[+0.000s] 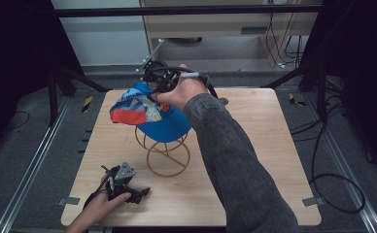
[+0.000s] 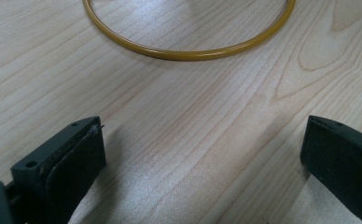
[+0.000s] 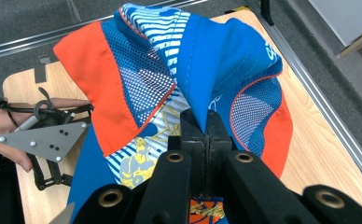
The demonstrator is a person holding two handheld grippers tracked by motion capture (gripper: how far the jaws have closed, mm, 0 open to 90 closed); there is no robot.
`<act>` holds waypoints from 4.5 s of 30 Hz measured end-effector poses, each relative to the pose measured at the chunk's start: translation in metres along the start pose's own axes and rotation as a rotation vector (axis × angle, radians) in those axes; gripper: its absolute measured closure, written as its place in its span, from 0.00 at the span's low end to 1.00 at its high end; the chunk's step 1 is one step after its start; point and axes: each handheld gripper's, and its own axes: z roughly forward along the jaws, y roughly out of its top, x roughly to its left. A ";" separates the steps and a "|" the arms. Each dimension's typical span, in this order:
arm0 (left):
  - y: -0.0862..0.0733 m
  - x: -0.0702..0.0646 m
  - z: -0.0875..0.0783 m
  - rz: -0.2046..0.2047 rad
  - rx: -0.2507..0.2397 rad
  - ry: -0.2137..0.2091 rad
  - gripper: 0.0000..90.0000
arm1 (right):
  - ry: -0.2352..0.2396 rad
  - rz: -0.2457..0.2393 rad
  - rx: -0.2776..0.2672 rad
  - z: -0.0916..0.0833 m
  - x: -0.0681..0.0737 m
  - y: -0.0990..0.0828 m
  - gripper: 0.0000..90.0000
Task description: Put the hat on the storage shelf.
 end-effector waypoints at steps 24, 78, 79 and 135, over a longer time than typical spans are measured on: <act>0.000 0.000 0.000 0.000 -0.003 -0.002 0.00 | 0.043 -0.028 0.025 0.012 0.010 -0.005 0.96; 0.000 0.000 0.000 0.000 -0.001 -0.003 0.00 | -0.123 0.199 -0.217 -0.049 -0.012 -0.085 0.06; 0.000 0.000 0.000 0.000 0.000 -0.003 0.00 | -0.129 0.200 -0.220 -0.050 -0.013 -0.088 0.06; 0.000 0.000 0.000 0.000 0.000 -0.004 0.00 | -0.296 0.359 -0.212 -0.044 -0.019 -0.288 0.14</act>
